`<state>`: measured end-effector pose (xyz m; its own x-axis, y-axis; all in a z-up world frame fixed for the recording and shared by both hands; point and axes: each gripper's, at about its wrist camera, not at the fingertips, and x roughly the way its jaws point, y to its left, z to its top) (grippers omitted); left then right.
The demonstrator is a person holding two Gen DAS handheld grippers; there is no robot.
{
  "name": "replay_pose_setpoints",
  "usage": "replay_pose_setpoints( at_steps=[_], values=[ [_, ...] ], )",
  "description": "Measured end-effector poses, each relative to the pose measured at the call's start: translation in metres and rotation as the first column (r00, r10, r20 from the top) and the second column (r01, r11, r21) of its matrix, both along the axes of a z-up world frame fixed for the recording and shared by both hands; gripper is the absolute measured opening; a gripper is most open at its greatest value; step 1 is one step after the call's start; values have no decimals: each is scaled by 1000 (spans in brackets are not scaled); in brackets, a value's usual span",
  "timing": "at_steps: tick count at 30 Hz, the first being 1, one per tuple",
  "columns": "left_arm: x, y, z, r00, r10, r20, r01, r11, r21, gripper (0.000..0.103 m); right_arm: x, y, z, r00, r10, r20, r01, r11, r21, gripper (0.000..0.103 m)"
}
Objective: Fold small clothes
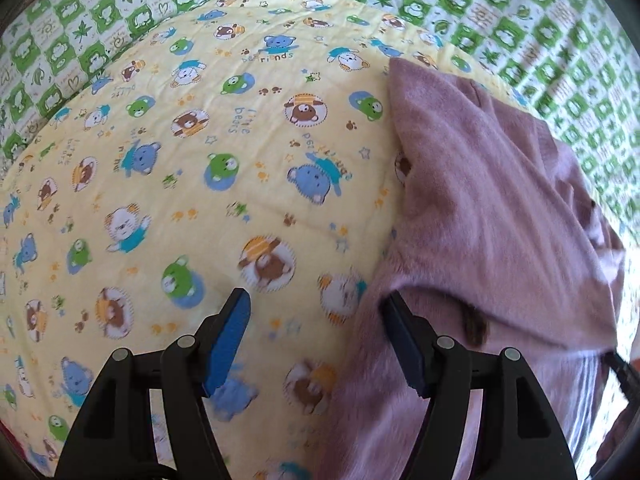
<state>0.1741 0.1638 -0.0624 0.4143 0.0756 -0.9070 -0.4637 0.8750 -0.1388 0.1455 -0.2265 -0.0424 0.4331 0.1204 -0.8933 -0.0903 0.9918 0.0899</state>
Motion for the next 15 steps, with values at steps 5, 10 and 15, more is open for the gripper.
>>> replay_pose_setpoints(
  at_steps=[5, 10, 15],
  values=[
    [-20, 5, 29, 998, -25, 58, 27, 999, -34, 68, -7, -38, 18, 986, -165, 11, 158, 960, 229, 22],
    [14, -9, 52, 988, -107, 111, 110, 994, -17, 69, 18, -48, 26, 975, -221, 35, 199, 930, 309, 23],
    [61, -32, 37, 982, -179, 57, 177, 983, 43, 70, 53, -26, 6, 993, -117, -18, 118, 977, 176, 40]
  ],
)
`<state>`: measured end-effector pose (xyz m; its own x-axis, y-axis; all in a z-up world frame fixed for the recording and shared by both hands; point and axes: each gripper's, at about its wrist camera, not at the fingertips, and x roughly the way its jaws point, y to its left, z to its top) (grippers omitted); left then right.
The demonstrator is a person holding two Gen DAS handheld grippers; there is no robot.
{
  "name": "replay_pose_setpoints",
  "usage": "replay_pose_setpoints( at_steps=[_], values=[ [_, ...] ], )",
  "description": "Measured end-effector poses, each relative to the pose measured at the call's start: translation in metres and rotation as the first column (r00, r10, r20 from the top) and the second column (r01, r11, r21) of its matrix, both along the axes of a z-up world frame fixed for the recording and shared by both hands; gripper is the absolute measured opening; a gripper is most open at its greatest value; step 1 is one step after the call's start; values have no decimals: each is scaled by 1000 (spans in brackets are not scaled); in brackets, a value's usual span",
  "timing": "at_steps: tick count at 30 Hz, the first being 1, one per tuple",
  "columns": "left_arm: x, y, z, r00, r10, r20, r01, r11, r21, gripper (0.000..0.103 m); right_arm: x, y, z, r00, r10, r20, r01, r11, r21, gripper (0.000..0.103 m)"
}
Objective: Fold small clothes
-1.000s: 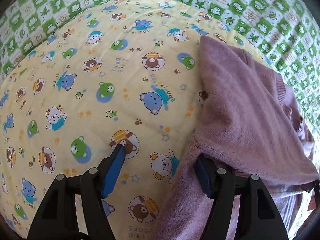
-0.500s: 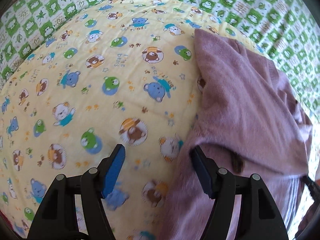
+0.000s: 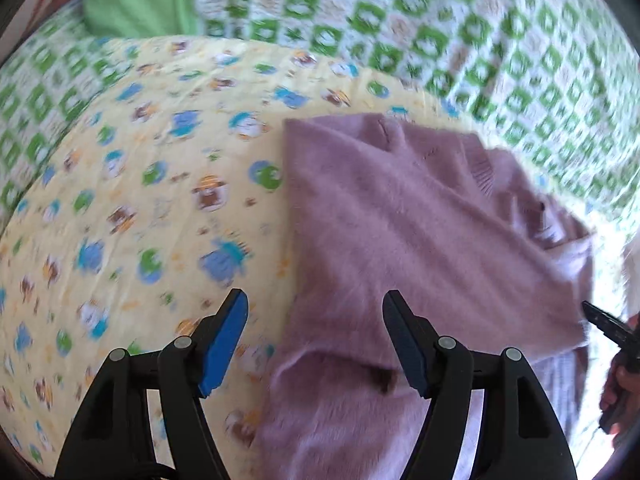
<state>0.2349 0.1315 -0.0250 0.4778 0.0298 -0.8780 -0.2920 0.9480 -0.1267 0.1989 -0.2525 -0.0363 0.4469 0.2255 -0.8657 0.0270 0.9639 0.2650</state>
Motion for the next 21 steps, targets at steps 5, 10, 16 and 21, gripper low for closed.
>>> replay_pose_setpoints(
  at_steps=[5, 10, 16, 21],
  values=[
    [21, -8, -32, 996, 9, -87, -4, 998, 55, 71, 5, 15, -26, 993, 95, -75, -97, 995, -34, 16],
    [20, -4, -41, 995, 28, -92, -23, 998, 51, 72, -3, 8, 12, 995, 82, 57, -76, 991, -107, 5],
    [16, 1, -44, 995, 34, -91, -30, 998, 49, 72, 9, -1, -3, 998, 53, 24, -49, 990, -132, 5],
    [5, 1, -53, 995, 41, -95, -35, 997, 64, 77, 7, 12, -21, 999, 35, -16, -38, 965, -260, 7]
  ],
)
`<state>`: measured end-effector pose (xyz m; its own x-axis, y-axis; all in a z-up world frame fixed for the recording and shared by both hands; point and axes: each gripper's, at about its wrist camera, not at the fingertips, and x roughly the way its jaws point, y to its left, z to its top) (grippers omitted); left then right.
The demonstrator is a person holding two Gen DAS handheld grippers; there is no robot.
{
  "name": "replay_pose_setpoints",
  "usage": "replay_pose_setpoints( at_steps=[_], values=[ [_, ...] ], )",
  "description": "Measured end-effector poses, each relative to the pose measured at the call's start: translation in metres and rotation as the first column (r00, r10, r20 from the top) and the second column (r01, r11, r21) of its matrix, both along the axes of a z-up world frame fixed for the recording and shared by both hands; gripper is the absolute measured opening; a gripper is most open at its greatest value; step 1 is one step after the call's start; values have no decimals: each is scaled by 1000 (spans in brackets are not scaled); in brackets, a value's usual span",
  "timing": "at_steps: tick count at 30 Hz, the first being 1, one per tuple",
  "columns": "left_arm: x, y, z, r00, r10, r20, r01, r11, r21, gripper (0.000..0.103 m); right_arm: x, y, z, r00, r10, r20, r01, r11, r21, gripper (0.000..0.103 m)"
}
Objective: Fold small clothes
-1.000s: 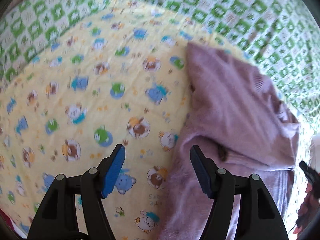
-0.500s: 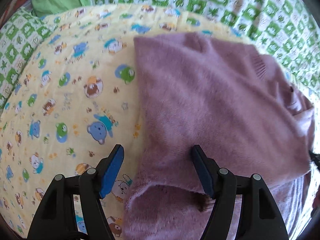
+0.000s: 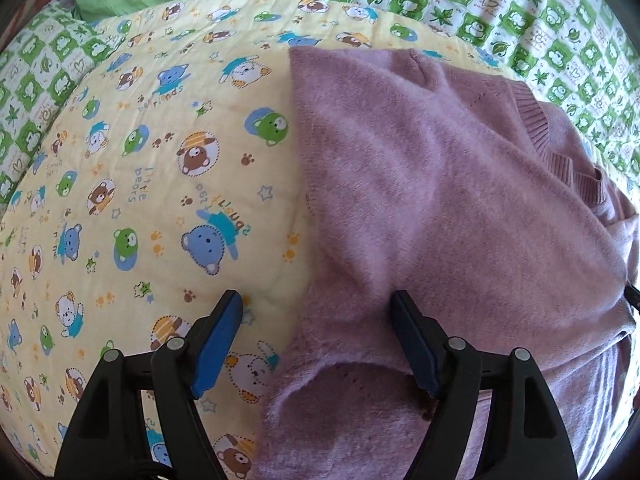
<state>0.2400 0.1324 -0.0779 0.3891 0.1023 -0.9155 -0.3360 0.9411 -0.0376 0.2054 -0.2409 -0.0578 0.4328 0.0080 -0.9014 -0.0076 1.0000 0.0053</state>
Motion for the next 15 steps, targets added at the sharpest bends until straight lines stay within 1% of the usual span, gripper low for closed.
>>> replay_pose_setpoints(
  at_steps=[1, 3, 5, 7, 9, 11, 15],
  values=[
    [-3, 2, 1, 1000, 2, -2, -2, 1000, -2, 77, 1, -1, -2, 1000, -16, -8, 16, 1000, 10, 11],
    [-10, 4, 3, 1000, 3, -4, -3, 1000, 5, 77, -5, -5, 5, 998, -58, 5, 58, 997, 44, 17],
    [-22, 5, 8, 1000, -10, -6, 10, 1000, 10, 77, -13, -8, 16, 995, -92, 34, 89, 994, 66, 34],
    [-36, 7, 12, 1000, -21, -8, 22, 1000, 2, 77, -29, -15, 30, 991, -116, 73, 109, 990, 95, 41],
    [-53, 11, 12, 999, -33, -19, 33, 999, -21, 76, -47, -16, 41, 987, -133, 92, 118, 982, 150, 42],
    [-74, 14, 12, 998, -48, -28, 46, 997, -60, 76, -66, -12, 49, 985, -151, 88, 132, 972, 193, 43],
    [-121, 15, 9, 996, -71, -50, 63, 987, -150, 76, -99, -4, 48, 985, -162, 51, 146, 961, 233, 43]
  ],
)
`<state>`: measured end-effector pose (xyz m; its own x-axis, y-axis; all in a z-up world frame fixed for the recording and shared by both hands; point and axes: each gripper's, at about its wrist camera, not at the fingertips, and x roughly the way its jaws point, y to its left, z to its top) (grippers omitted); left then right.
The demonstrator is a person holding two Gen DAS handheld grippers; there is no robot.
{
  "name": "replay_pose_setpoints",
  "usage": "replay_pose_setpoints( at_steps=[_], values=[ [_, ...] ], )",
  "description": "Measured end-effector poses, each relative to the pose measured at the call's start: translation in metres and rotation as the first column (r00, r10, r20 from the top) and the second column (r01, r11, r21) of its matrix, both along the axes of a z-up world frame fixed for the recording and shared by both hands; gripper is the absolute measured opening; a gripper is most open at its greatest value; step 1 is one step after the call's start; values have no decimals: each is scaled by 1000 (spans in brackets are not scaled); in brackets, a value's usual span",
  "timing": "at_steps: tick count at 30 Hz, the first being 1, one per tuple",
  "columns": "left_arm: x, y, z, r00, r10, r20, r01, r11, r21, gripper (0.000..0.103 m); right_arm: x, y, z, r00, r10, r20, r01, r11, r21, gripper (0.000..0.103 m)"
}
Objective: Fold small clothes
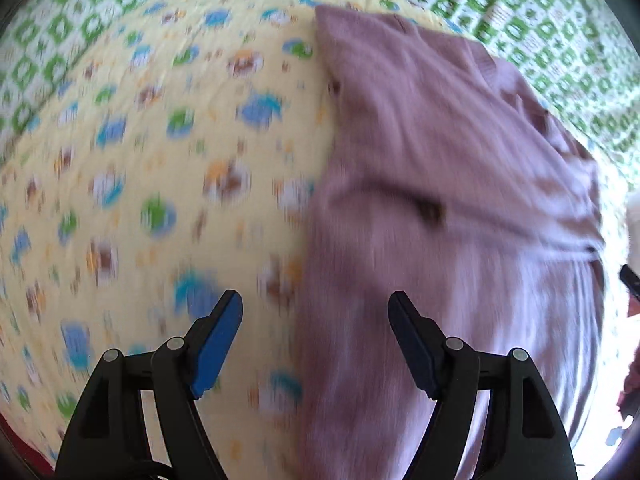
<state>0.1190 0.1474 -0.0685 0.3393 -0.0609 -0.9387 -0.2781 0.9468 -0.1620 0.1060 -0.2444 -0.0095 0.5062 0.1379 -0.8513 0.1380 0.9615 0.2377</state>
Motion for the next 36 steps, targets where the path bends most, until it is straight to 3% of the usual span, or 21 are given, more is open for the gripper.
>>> replay_pose_setpoints(
  at_steps=[9, 14, 19, 25, 30, 36],
  values=[
    [-84, -6, -3, 999, -25, -25, 21, 988, -154, 79, -85, 23, -9, 999, -31, -40, 35, 995, 94, 43],
    [-118, -20, -7, 998, -55, -23, 46, 959, -279, 81, -125, 21, -5, 998, -56, -25, 59, 990, 129, 44],
    [-134, -44, -13, 993, -116, -25, 96, 907, -411, 81, -158, 14, -3, 994, -103, -21, 105, 986, 127, 45],
    [-156, -66, -15, 981, -191, -17, 164, 879, -447, 81, -200, 8, -9, 987, -157, -39, 161, 976, 148, 45],
    [-168, -68, -18, 979, -204, 0, 177, 852, -493, 81, -228, 14, -19, 987, -143, -73, 153, 975, 161, 45],
    [-172, -70, -20, 977, -214, 13, 192, 847, -495, 79, -259, 21, -42, 982, -130, -136, 159, 962, 224, 45]
  ],
)
